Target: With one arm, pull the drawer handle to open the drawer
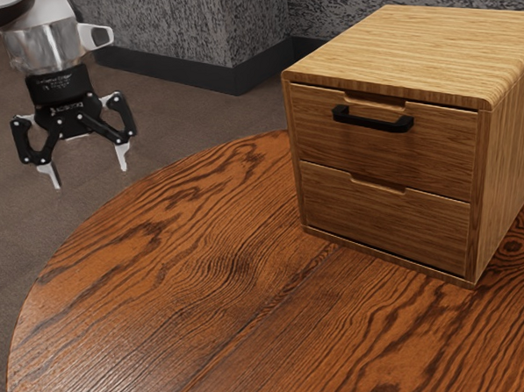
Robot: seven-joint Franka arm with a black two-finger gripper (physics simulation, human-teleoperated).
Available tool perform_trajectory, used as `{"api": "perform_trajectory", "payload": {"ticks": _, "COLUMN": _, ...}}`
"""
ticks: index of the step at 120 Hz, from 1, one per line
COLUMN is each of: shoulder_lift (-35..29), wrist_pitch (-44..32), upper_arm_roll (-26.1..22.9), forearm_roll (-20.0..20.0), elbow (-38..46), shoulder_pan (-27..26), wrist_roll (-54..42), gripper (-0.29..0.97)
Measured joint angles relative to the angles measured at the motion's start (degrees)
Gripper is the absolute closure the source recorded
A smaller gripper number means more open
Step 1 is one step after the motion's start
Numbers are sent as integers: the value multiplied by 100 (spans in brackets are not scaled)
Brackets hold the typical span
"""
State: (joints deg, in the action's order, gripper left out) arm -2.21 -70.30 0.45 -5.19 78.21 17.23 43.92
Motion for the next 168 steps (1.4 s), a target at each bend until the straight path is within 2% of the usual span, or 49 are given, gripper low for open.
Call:
{"api": "perform_trajectory", "payload": {"ticks": 14, "shoulder_lift": 3, "wrist_pitch": -478, "upper_arm_roll": -2, "forearm_roll": -9, "elbow": 3, "shoulder_pan": 46, "wrist_roll": 799, "gripper": 2}}
{"api": "perform_trajectory", "payload": {"ticks": 33, "shoulder_lift": -2, "wrist_pitch": -813, "upper_arm_roll": 21, "forearm_roll": -39, "elbow": 0, "shoulder_pan": -373, "wrist_roll": 1662, "gripper": 2}}
{"api": "perform_trajectory", "payload": {"ticks": 43, "shoulder_lift": -48, "wrist_pitch": -815, "upper_arm_roll": -18, "forearm_roll": -25, "elbow": -558, "shoulder_pan": -531, "wrist_roll": 2041, "gripper": 2}}
{"api": "perform_trajectory", "payload": {"ticks": 50, "shoulder_lift": -41, "wrist_pitch": -813, "upper_arm_roll": -290, "forearm_roll": 27, "elbow": -1218, "shoulder_pan": -390, "wrist_roll": 2279, "gripper": 2}}
{"api": "perform_trajectory", "payload": {"ticks": 57, "shoulder_lift": 63, "wrist_pitch": -927, "upper_arm_roll": -648, "forearm_roll": 56, "elbow": -1519, "shoulder_pan": -270, "wrist_roll": 2496, "gripper": 2}}
{"api": "perform_trajectory", "payload": {"ticks": 74, "shoulder_lift": 604, "wrist_pitch": -1348, "upper_arm_roll": -1377, "forearm_roll": 84, "elbow": -1628, "shoulder_pan": -329, "wrist_roll": 2993, "gripper": 3}}
{"api": "perform_trajectory", "payload": {"ticks": 85, "shoulder_lift": 803, "wrist_pitch": -1630, "upper_arm_roll": -1581, "forearm_roll": 104, "elbow": -1619, "shoulder_pan": -681, "wrist_roll": 3291, "gripper": 2}}
{"api": "perform_trajectory", "payload": {"ticks": 93, "shoulder_lift": 839, "wrist_pitch": -1799, "upper_arm_roll": -1604, "forearm_roll": 139, "elbow": -1572, "shoulder_pan": -874, "wrist_roll": 3490, "gripper": 3}}
{"api": "perform_trajectory", "payload": {"ticks": 105, "shoulder_lift": 808, "wrist_pitch": -2105, "upper_arm_roll": -1587, "forearm_roll": 474, "elbow": -1422, "shoulder_pan": -850, "wrist_roll": 3830, "gripper": 3}}
{"api": "perform_trajectory", "payload": {"ticks": 119, "shoulder_lift": 855, "wrist_pitch": -2888, "upper_arm_roll": -1489, "forearm_roll": 683, "elbow": -1058, "shoulder_pan": -798, "wrist_roll": 4164, "gripper": 5}}
{"api": "perform_trajectory", "payload": {"ticks": 138, "shoulder_lift": 904, "wrist_pitch": -3858, "upper_arm_roll": -1330, "forearm_roll": 774, "elbow": -788, "shoulder_pan": -765, "wrist_roll": 4533, "gripper": 7}}
{"api": "perform_trajectory", "payload": {"ticks": 168, "shoulder_lift": 1072, "wrist_pitch": -4856, "upper_arm_roll": -1323, "forearm_roll": 838, "elbow": -402, "shoulder_pan": -1125, "wrist_roll": 5020, "gripper": 13}}
